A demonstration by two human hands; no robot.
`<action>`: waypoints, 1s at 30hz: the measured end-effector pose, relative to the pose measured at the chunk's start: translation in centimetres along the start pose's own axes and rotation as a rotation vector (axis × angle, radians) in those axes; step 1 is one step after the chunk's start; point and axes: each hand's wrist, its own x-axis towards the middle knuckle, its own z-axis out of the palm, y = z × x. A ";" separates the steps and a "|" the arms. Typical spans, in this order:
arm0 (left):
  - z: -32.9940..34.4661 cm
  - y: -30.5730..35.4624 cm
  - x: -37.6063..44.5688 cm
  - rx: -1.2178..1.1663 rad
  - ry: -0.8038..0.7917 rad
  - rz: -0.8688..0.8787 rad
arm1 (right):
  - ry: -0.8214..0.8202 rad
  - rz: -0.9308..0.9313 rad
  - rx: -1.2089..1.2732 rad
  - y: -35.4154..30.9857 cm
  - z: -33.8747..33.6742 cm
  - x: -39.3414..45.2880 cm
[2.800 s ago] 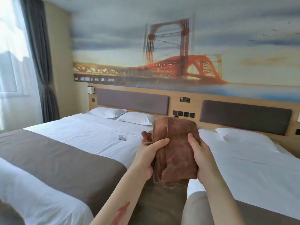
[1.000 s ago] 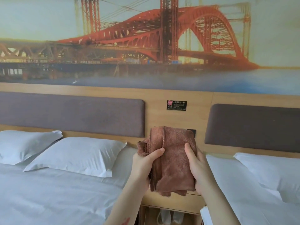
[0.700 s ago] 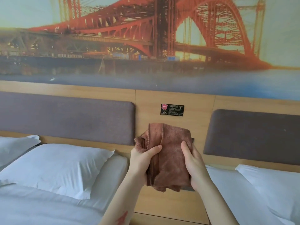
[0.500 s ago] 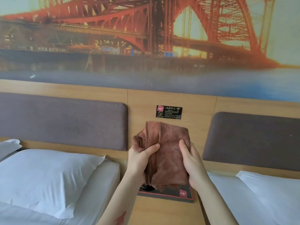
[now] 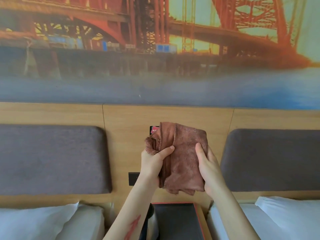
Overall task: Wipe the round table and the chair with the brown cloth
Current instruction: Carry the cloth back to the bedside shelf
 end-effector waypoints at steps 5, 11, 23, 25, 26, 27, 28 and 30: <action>0.9 -3.1 4.4 0.011 0.017 -0.060 | 0.000 0.047 -0.039 2.5 -0.7 4.4; 0.7 -10.1 7.8 0.018 0.051 -0.191 | -0.023 0.167 -0.132 9.2 -2.6 7.8; -4.1 -31.2 13.7 0.126 0.220 -0.461 | -0.120 0.329 -0.581 30.5 -6.8 12.9; -5.5 -34.6 14.0 0.160 0.235 -0.482 | -0.118 0.332 -0.677 34.2 -7.0 12.6; -6.0 -36.2 14.0 0.172 0.250 -0.493 | -0.136 0.349 -0.721 35.8 -7.2 12.5; -6.7 -37.8 13.9 0.190 0.261 -0.511 | -0.154 0.382 -0.747 37.3 -7.4 12.3; -7.4 -39.2 13.8 0.223 0.272 -0.524 | -0.170 0.413 -0.769 38.7 -7.6 12.1; -8.6 -41.9 13.4 0.305 0.283 -0.543 | -0.200 0.448 -0.847 41.0 -8.0 11.5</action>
